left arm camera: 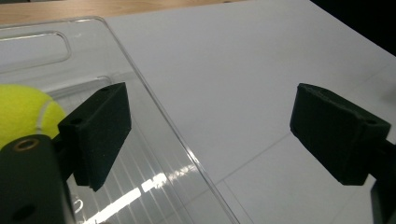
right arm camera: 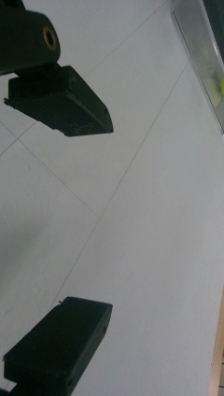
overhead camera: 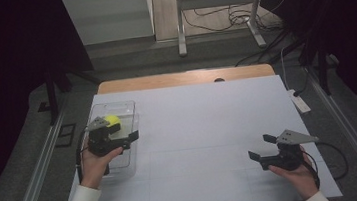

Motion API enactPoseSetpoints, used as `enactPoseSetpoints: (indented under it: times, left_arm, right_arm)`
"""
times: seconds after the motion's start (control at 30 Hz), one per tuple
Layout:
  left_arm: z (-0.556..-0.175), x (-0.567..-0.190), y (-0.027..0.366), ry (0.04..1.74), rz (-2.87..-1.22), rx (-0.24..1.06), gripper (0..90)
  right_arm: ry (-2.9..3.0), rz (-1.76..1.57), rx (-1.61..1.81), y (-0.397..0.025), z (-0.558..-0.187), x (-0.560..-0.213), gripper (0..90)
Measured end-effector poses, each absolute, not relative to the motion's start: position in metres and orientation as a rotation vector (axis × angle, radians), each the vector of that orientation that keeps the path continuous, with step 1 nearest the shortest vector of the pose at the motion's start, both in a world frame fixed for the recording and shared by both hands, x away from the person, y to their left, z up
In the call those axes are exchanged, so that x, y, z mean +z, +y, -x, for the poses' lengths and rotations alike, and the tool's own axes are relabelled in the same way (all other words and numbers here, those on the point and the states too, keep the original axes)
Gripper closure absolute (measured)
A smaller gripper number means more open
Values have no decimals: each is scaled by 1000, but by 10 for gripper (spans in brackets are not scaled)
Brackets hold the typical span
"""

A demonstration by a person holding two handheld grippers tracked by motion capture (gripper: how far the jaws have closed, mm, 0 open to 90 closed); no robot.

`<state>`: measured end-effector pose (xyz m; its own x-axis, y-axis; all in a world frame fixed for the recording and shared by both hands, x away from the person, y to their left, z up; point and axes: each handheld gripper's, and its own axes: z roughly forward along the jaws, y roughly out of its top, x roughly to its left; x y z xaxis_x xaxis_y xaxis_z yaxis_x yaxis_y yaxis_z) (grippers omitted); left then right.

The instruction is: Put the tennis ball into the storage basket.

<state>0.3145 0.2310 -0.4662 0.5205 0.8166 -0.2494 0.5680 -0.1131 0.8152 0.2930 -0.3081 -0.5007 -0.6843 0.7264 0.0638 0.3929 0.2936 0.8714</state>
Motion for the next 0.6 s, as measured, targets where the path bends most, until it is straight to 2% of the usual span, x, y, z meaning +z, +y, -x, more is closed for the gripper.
enactPoseSetpoints:
  times: [0.6]
  left_arm:
    - [-276,-467,220,1062,-1854,331,134]
  right_arm:
    - [2224,-1012,1347,-308,-293,-501,124]
